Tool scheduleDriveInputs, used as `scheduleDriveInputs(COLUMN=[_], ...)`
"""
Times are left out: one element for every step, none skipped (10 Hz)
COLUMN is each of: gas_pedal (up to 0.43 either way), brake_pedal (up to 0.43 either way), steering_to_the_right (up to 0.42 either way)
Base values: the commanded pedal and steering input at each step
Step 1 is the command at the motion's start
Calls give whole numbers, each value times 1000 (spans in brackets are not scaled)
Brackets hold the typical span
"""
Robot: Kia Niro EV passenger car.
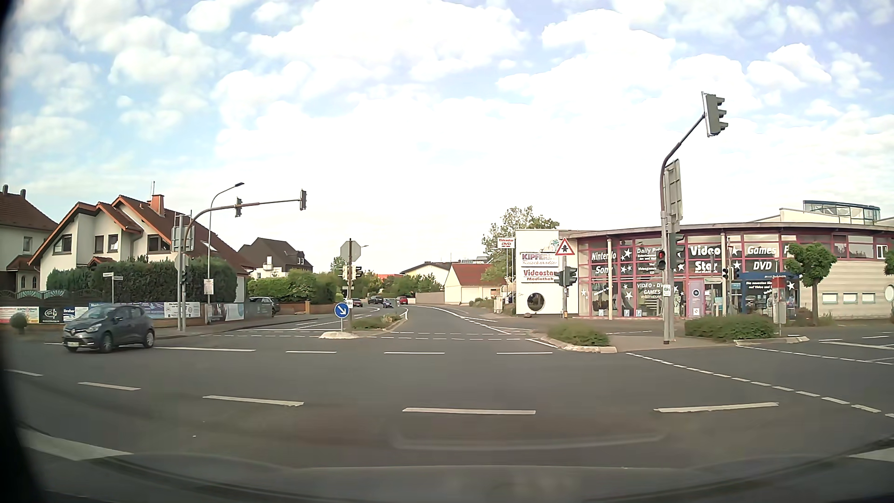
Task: Follow the waypoints while adhering to traffic rules and regulations
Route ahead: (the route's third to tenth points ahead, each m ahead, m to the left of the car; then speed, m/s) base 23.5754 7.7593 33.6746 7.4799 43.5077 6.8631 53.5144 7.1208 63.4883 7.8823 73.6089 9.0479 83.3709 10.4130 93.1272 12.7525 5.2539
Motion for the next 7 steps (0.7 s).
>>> scheduleDriveInputs(gas_pedal=[398, 398, 398, 398, 398, 409, 409], brake_pedal=[30, 30, 30, 30, 30, 30, 30], steering_to_the_right=[0, 0, 0, 0, -1, -7, -12])
